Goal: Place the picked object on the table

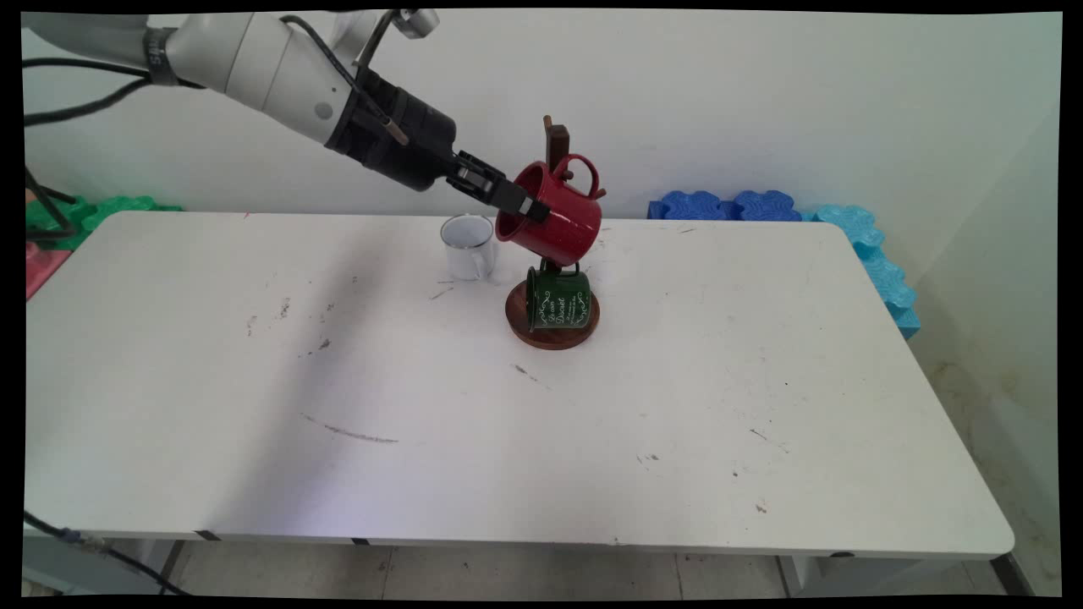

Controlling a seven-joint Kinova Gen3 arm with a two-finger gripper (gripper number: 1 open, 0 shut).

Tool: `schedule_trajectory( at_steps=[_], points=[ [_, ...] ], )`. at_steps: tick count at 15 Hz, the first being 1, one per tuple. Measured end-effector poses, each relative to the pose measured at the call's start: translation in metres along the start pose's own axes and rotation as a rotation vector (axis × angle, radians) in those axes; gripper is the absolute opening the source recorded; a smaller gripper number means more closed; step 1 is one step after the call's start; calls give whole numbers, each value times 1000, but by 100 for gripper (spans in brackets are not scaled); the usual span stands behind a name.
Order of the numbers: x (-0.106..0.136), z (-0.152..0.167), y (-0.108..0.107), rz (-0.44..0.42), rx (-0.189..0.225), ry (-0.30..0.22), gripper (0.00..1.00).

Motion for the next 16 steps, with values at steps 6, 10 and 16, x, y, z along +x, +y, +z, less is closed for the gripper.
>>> schedule_trajectory(
  at_steps=[6,10,16],
  points=[
    [-2,-5,9,15,-14,-8,0],
    [-3,-9,17,28,-27,-10,0],
    [-7,-15,26,44,-42,-17,0]
  ],
)
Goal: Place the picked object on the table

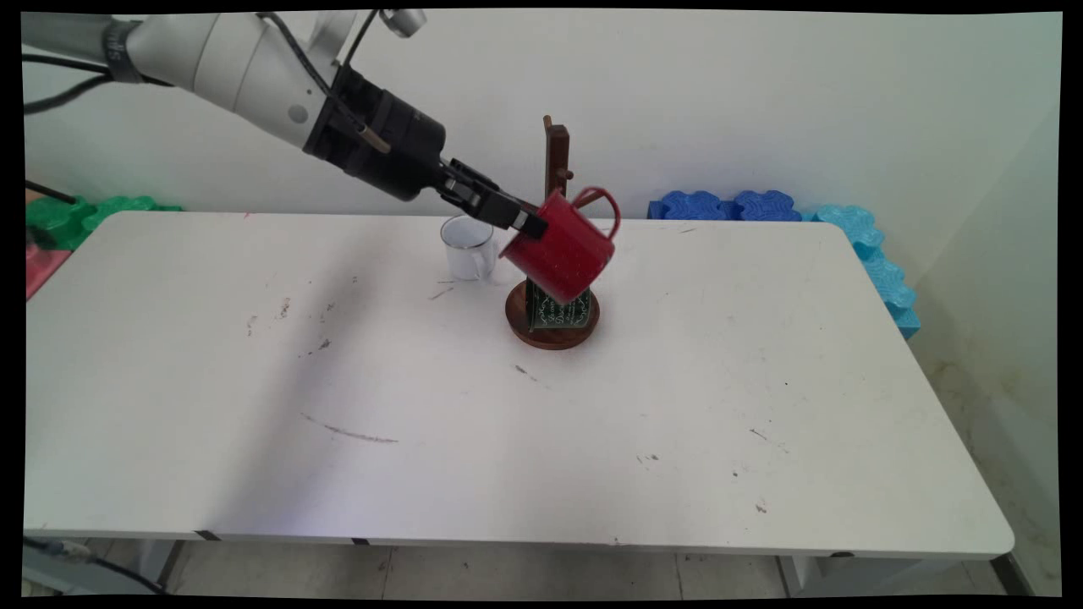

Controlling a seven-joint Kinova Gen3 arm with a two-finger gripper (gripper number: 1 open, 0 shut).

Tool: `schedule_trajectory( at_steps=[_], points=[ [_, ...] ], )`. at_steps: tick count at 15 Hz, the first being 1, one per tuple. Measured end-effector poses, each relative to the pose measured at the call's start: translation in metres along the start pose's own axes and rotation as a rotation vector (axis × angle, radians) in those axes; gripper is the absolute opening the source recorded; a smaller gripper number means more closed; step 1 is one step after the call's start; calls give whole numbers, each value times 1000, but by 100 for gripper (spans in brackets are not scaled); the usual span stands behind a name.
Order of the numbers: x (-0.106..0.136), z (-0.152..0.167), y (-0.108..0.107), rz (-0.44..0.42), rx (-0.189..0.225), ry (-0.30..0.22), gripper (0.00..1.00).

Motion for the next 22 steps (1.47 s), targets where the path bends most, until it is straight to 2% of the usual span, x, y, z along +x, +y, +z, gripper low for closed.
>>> schedule_trajectory(
  at_steps=[7,14,22],
  points=[
    [-6,-9,4,49,7,-5,0],
    [-10,-16,-5,146,48,-27,0],
    [-27,-36,-24,302,112,-97,0]
  ],
)
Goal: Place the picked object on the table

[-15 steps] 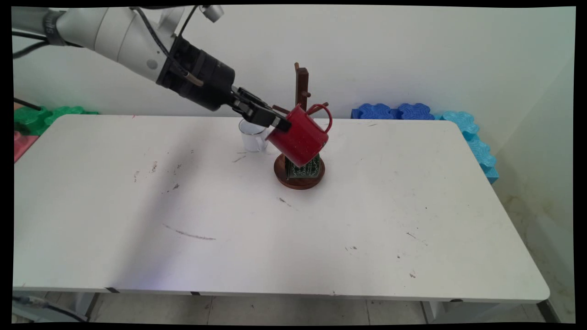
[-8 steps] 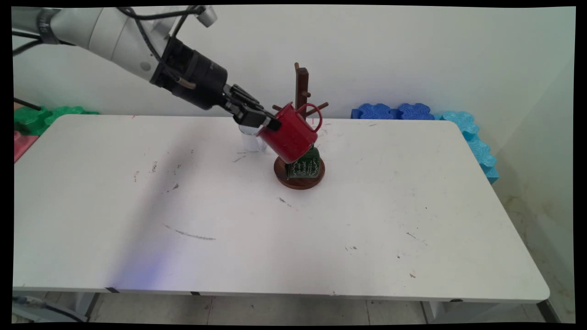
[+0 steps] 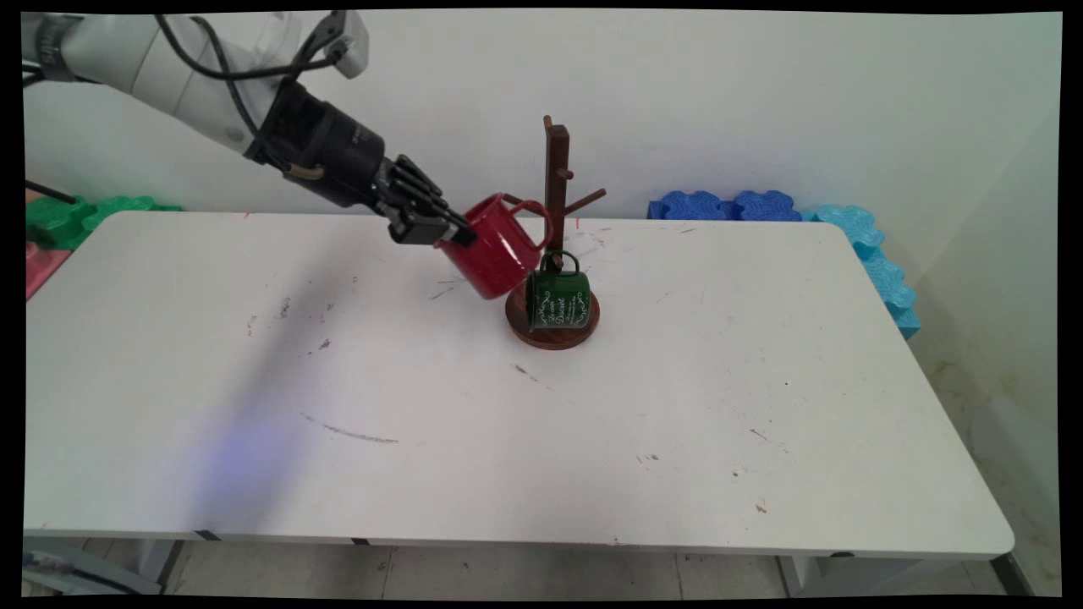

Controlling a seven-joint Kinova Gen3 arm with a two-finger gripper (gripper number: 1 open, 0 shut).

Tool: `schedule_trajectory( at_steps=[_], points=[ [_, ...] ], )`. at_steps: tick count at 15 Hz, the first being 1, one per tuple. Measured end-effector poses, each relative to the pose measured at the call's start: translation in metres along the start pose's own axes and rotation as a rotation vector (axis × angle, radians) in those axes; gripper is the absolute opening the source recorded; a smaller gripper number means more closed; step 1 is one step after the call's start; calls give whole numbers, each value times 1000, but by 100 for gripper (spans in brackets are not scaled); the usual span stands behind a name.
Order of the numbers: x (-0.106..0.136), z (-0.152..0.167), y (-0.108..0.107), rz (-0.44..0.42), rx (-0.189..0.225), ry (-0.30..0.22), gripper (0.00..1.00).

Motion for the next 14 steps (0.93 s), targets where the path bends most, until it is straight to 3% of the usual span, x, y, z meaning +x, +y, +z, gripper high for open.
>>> schedule_trajectory(
  at_steps=[14],
  points=[
    [-44,-17,-30,224,121,-135,0]
  ],
)
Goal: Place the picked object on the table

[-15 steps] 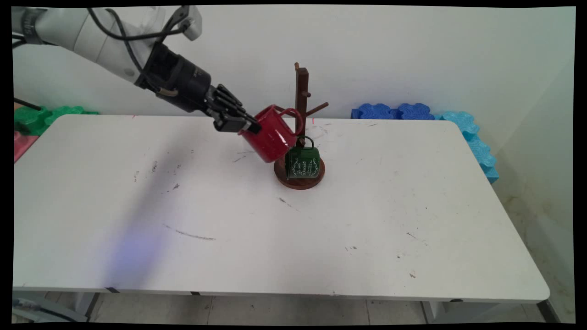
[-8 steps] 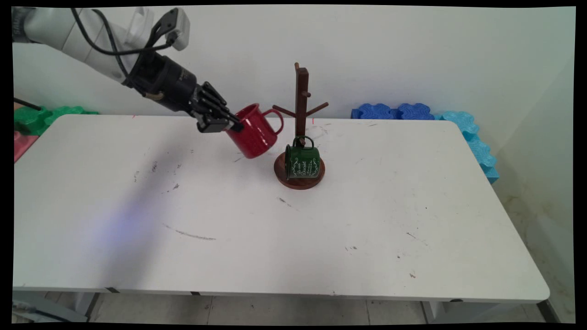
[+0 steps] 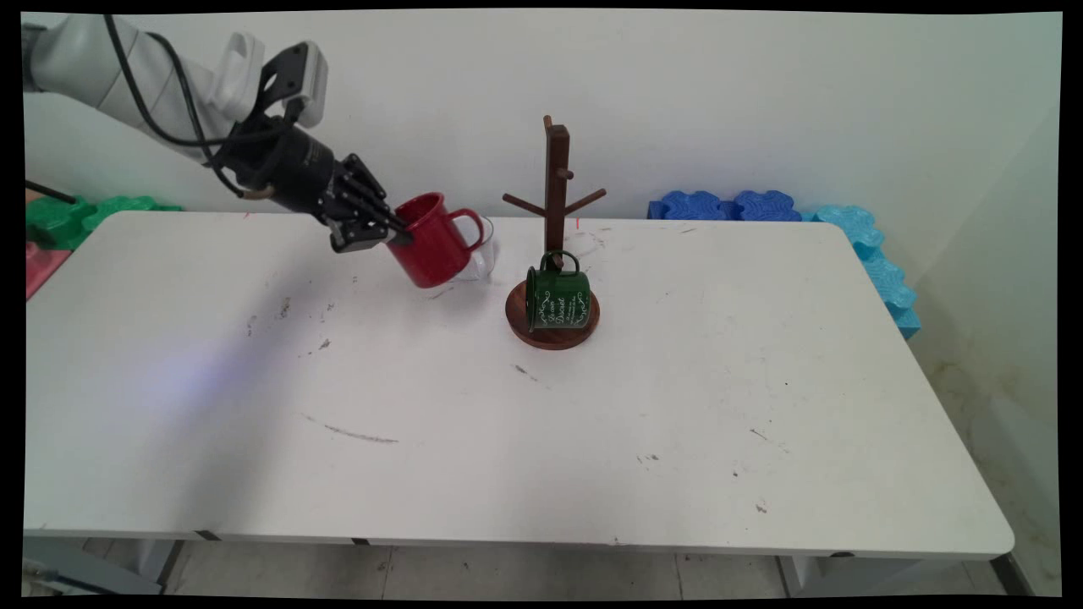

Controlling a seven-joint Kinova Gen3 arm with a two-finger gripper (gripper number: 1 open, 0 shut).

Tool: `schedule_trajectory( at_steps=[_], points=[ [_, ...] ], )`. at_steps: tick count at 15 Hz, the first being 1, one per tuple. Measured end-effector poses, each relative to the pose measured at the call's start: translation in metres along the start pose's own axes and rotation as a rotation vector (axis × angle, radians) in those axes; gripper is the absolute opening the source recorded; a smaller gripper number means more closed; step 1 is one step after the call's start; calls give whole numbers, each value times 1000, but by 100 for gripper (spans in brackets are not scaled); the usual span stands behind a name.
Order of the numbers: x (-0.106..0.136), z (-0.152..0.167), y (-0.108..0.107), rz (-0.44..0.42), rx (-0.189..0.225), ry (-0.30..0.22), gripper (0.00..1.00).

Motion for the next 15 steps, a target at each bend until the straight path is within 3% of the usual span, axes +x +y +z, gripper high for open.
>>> schedule_trajectory(
  at_steps=[8,15],
  points=[
    [-37,18,-4,153,41,-78,0],
    [-56,41,-3,251,56,-117,0]
  ],
)
